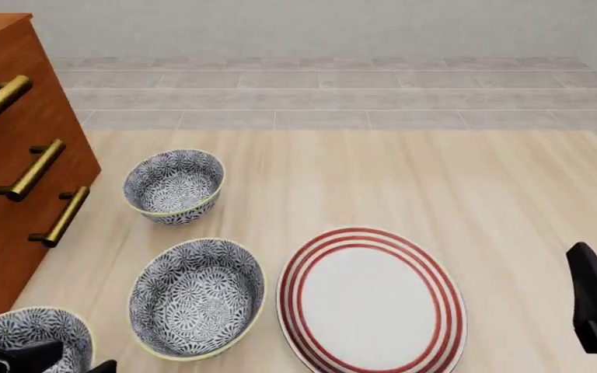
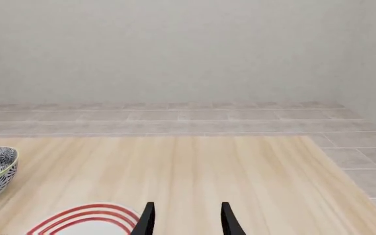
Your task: Put the bowl at the front on the plate.
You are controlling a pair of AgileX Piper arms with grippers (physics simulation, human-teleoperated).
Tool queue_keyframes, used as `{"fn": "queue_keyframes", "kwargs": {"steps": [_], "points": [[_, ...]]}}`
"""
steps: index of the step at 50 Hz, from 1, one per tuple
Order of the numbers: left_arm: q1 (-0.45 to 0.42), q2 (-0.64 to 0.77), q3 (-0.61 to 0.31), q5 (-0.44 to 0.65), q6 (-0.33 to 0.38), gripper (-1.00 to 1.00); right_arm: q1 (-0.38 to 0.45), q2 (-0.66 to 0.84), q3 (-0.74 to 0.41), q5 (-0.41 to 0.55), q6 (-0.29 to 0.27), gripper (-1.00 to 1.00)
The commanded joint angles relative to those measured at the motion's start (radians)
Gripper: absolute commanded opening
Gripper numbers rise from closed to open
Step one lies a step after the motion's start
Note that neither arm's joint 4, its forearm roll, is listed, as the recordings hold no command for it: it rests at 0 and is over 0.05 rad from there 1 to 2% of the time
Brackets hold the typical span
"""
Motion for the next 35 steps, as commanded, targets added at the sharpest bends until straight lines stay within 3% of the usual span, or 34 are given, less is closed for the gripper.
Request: {"fn": "queue_keyframes", "kwargs": {"steps": [1, 19, 35], "points": [[-0.019, 0.08, 0.007, -0.051, -0.035, 1.0, 0.004, 0.001, 0.0, 0.003, -0.001, 1.0], [-0.038, 0.148, 0.007, -0.073, -0.076, 1.0, 0.002, 0.001, 0.003, -0.001, 0.004, 1.0], [-0.064, 0.271, 0.007, -0.158, -0.125, 1.0, -0.002, 0.001, 0.003, -0.004, 0.011, 1.0]]}}
